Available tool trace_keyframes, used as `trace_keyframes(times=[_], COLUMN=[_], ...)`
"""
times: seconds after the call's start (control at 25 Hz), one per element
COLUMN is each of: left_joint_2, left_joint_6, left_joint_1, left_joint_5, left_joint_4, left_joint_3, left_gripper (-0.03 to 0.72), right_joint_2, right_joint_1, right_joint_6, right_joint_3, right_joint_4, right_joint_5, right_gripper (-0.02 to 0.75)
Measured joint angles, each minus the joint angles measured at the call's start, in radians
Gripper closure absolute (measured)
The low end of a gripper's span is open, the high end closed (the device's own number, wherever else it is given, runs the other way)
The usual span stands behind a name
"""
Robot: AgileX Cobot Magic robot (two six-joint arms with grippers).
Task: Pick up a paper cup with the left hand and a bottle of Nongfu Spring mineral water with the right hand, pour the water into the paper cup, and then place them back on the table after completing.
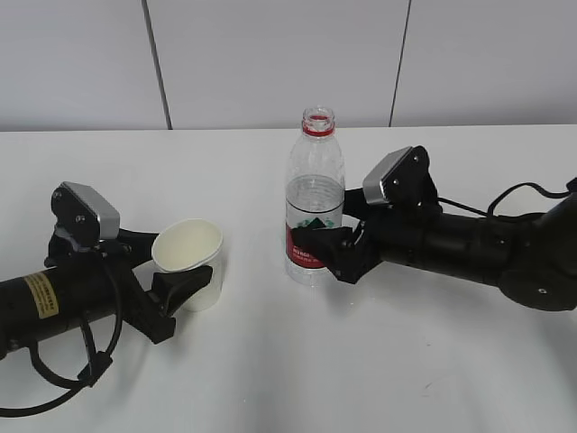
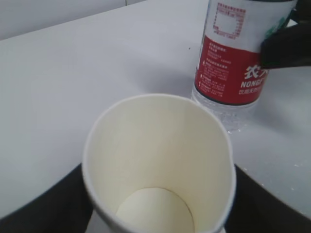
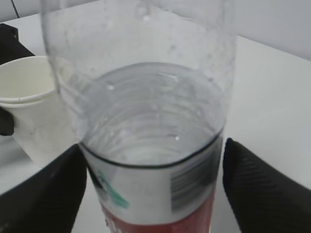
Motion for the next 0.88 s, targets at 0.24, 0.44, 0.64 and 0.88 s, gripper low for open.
trace_keyframes(times=[0.24,0.44,0.64,0.88], left_joint_2=[0.000,0.000,0.000,-0.044], left_joint_6=[0.000,0.000,0.000,-0.023], left_joint_1=[0.000,0.000,0.000,0.000], left_joint_5=[0.000,0.001,0.001,0.043], left_joint_4=[0.000,0.000,0.000,0.004], left_joint_3=[0.000,0.000,0.000,0.000], left_gripper=[0.220,0.220,0.220,0.221], right_joint_2=[0.034,0.035,0.035,-0.019], right_joint_1=[0.020,0.022,0.022,0.022], right_joint_6=[0.000,0.000,-0.004,-0.004], right_joint_3=[-0.042,-0.044,-0.044,-0.044], right_joint_4=[0.003,0.011,0.013,0.009], right_joint_5=[0.008,0.010,0.012,0.115], right_gripper=[0.085,0.178,0.306,0.353])
